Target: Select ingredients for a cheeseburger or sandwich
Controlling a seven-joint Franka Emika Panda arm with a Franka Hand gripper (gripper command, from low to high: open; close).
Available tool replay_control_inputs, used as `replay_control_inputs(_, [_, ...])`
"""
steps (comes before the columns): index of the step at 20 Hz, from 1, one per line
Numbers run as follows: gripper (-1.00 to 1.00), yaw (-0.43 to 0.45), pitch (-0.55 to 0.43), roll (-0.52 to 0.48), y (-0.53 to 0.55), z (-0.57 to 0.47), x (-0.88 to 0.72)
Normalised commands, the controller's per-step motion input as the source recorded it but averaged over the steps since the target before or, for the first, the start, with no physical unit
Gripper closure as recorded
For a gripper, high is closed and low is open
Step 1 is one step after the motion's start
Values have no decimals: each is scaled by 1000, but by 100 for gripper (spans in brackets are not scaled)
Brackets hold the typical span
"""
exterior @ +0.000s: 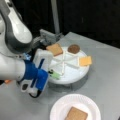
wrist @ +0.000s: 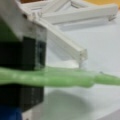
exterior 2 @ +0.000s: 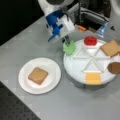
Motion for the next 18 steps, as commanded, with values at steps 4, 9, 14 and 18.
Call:
replay_control_inputs(4, [100, 284, 76, -44, -353, 324, 390])
replay_control_inputs(9, [100, 363, 114, -26, -411, 216, 456])
replay_control_inputs(14, [100, 466, 110, -45, -513, 121, 628])
replay_control_inputs(18, [100, 410, 130, -34, -554, 3, 609])
